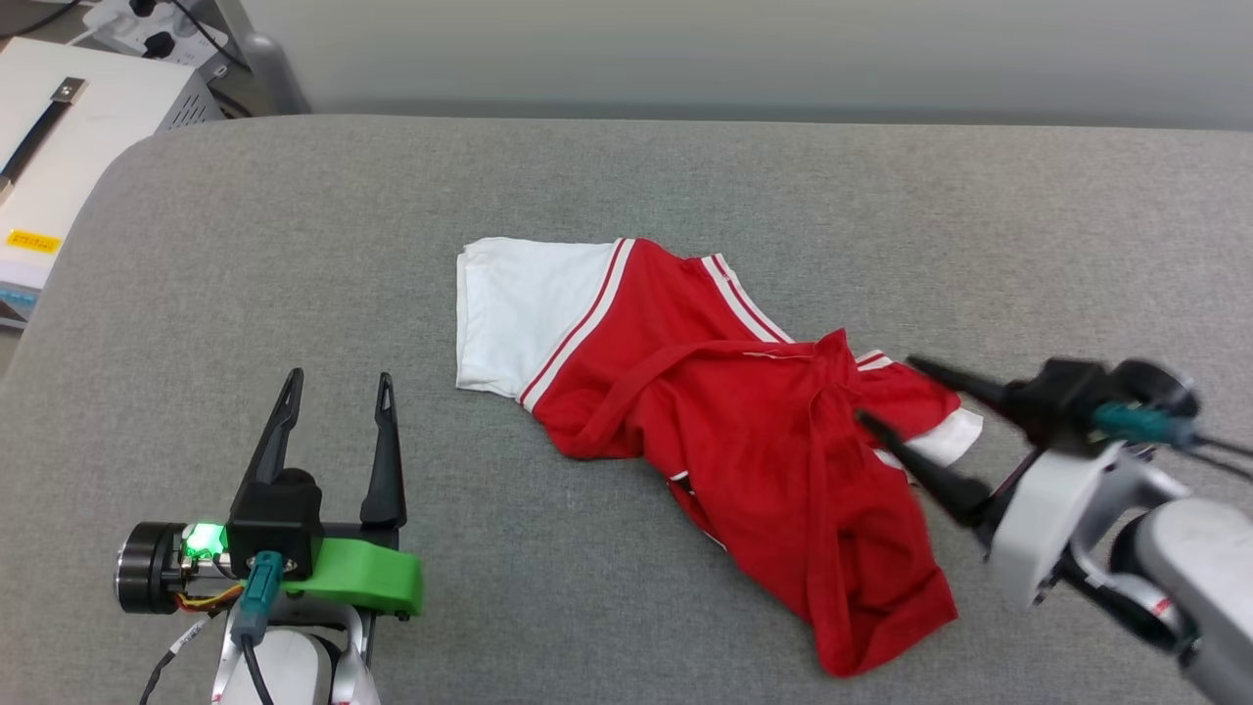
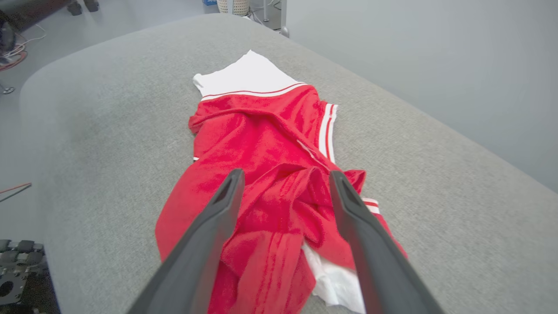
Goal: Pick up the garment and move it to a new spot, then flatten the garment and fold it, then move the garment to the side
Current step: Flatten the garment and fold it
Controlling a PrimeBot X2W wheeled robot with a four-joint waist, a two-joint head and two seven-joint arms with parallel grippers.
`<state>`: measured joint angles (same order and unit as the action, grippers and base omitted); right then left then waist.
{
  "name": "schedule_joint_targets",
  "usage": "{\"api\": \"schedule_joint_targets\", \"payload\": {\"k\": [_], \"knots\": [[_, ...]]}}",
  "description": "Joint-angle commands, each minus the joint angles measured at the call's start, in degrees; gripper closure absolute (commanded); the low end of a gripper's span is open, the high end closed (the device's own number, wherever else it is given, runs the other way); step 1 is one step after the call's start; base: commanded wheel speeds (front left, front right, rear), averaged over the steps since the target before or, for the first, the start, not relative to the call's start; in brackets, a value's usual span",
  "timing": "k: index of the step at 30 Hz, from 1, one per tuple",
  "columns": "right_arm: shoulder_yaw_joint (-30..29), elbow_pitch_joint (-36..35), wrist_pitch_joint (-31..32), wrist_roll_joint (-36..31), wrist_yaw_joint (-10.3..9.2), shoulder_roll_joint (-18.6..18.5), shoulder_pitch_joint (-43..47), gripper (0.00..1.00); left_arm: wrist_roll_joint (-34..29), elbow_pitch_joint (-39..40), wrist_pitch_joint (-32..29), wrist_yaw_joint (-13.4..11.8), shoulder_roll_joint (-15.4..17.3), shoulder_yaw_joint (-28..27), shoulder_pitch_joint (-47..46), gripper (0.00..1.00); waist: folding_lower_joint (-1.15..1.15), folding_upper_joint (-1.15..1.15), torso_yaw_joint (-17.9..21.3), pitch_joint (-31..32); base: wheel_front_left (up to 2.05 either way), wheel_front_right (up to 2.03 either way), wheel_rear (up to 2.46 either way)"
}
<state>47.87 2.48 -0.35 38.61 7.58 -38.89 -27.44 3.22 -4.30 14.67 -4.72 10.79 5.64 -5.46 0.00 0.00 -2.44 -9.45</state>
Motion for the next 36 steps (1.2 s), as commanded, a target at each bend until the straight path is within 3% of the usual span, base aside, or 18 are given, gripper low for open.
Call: {"api": "schedule_joint_targets", "payload": {"k": [1, 7, 13, 18, 24, 28, 36], "knots": [[-2.48, -1.59, -0.24, -0.99, -0.09, -0.63, 1.13, 0.0, -0.49, 0.47, 0.33, 0.24, -0.28, -0.09, 0.93, 0.0, 0.0, 0.0, 0.47, 0.42, 0.0, 0.0, 0.0], [-17.92, -8.77, 4.85, -5.59, -0.09, -3.15, 4.57, 0.0, -1.1, 1.72, 0.33, 0.43, -0.48, 0.01, 1.23, 0.0, 0.0, 0.0, 0.77, 0.71, 0.0, 0.0, 0.0], [-24.27, -8.85, 16.73, -4.83, -0.09, -5.77, 6.53, 0.0, -1.64, 2.64, 0.33, 0.6, -0.63, 0.34, 0.79, 0.0, 0.0, 0.0, 0.19, -0.04, 0.0, 0.0, 0.0], [-22.36, -6.32, 27.42, -0.45, -0.09, -8.34, 6.24, 0.0, -1.9, 3.24, 0.33, 0.75, -0.88, 0.71, 0.0, 0.0, 0.0, 0.0, -0.9, -1.49, 0.0, 0.0, 0.0], [-17.66, -3.15, 35.1, 3.01, -0.09, -7.37, 3.17, 0.0, -1.95, 3.46, 0.33, 0.81, -1.51, 1.08, -1.02, 0.0, 0.0, 0.0, -2.27, -3.79, 0.0, 0.0, 0.0], [-13.91, 0.79, 37.14, 2.98, -0.09, -5.32, -0.29, 0.0, -2.07, 3.52, 0.33, 0.92, -1.84, 1.39, -2.11, 0.0, 0.0, 0.0, -3.2, -5.61, 0.0, 0.0, 0.0], [-7.57, 12.74, 34.07, 2.81, -0.09, -0.29, -5.77, 0.0, -2.3, 3.67, 0.33, 0.97, -2.18, 1.63, -4.31, 0.0, 0.0, 0.0, -4.56, -8.63, 0.0, 0.0, 0.0]]}}
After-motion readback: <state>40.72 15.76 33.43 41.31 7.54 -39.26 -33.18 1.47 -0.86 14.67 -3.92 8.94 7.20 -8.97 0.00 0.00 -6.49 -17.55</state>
